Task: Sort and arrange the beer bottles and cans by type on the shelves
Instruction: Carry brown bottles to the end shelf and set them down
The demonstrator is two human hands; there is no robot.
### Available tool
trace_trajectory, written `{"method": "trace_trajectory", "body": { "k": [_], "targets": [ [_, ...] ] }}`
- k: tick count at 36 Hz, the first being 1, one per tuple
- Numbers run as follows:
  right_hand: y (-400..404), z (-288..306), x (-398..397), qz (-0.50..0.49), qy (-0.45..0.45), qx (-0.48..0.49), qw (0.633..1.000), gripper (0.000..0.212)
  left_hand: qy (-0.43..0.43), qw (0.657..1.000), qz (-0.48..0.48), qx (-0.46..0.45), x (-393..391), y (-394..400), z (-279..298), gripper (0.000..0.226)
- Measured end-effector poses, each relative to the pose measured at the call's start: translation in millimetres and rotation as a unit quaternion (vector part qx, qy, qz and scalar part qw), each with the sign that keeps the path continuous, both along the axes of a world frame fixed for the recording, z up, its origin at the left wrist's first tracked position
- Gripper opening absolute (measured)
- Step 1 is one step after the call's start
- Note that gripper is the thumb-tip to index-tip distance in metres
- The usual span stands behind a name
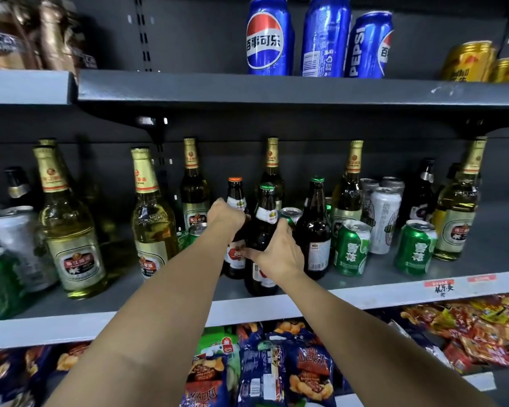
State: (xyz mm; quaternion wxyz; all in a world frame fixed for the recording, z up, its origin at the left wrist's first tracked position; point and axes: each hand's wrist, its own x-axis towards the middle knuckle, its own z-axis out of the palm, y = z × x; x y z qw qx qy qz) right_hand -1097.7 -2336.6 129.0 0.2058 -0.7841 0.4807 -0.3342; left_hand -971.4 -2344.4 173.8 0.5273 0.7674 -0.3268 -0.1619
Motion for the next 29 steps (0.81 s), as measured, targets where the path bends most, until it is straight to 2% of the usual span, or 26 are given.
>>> {"method": "trace_trajectory", "body": {
  "k": [4, 8, 11, 13, 16, 18, 21, 24, 29],
  "targets": [
    [0, -2, 6, -0.001, 0.013, -0.014, 1.0, 0.08, -0.033, 0.999, -0.003, -0.038, -2, 7, 9, 0.039],
    [-2, -4, 3, 0.015, 0.017, -0.021, 1.0, 0.081, -0.114, 0.992, -0.006, -0.045, -8, 21, 5, 0.046],
    [-3, -3, -1, 0.013, 0.05, -0.03, 0.998, 0.086, -0.114, 0.992, 0.012, -0.052, -4, 30, -6, 0.049],
    [-3, -2, -3, 0.009, 0.069, -0.03, 0.997, 0.089, -0.124, 0.989, 0.035, -0.077, -5, 37, -11, 0.04],
    [-1, -1, 0, -0.001, 0.071, -0.025, 0.997, 0.084, -0.153, 0.978, 0.053, -0.134, -9, 44, -15, 0.016],
    [2, -1, 3, -0.014, 0.066, -0.028, 0.997, 0.082, -0.152, 0.975, 0.034, -0.159, -15, 47, -15, 0.029],
    [6, -3, 8, -0.03, 0.058, -0.03, 0.997, 0.084, -0.174, 0.976, -0.031, -0.128, -22, 45, -17, 0.044],
    [4, -5, 5, -0.023, 0.078, -0.039, 0.996, 0.087, -0.228, 0.968, -0.073, -0.08, -32, 42, -22, 0.042],
    [-4, -5, -23, 0.044, 0.112, -0.075, 0.99, 0.079, -0.241, 0.968, -0.028, -0.063, -39, 34, -30, 0.04]
  ]
}}
